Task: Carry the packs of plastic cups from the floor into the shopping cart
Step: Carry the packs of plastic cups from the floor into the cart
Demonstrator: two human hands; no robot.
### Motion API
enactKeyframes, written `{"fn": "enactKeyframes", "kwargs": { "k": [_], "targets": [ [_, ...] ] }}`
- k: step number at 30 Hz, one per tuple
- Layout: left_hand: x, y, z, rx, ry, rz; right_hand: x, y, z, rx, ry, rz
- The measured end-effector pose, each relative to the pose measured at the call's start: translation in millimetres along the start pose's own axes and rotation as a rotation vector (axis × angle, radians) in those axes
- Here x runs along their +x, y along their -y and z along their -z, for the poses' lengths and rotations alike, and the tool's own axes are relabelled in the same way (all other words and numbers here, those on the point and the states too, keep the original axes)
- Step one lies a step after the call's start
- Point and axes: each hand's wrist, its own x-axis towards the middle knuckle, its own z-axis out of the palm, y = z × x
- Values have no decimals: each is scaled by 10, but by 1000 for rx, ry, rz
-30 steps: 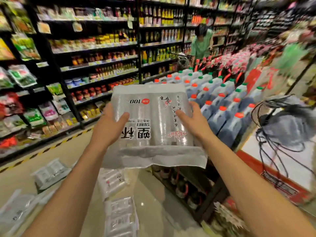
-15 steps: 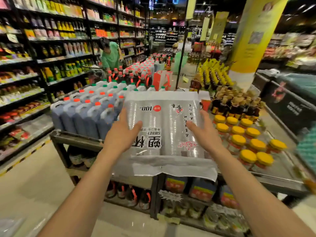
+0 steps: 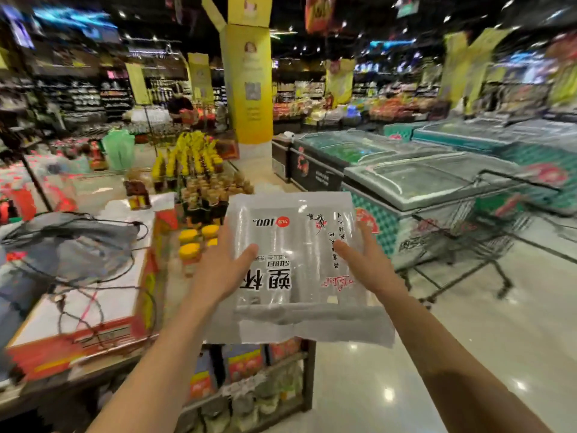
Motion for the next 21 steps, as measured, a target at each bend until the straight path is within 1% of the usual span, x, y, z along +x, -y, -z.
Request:
{"fn": "enactKeyframes", "kwargs": {
  "k": [5,10,16,21],
  "targets": [
    [356,-1097,-1108,-54,69,-129,262,-740,1265,-86,-120,-77],
    [624,-2011,-2106,-76,177,-171,407,-1363,2283,-84,-266,-170],
    [1119,-2801,-3301,-169,297,-270,778,-2132,3197,-200,-399,-234],
    [1737,-3376,-4296,-236,363,-331,1384,-2728,3815,-210,-480,-321]
  ]
}}
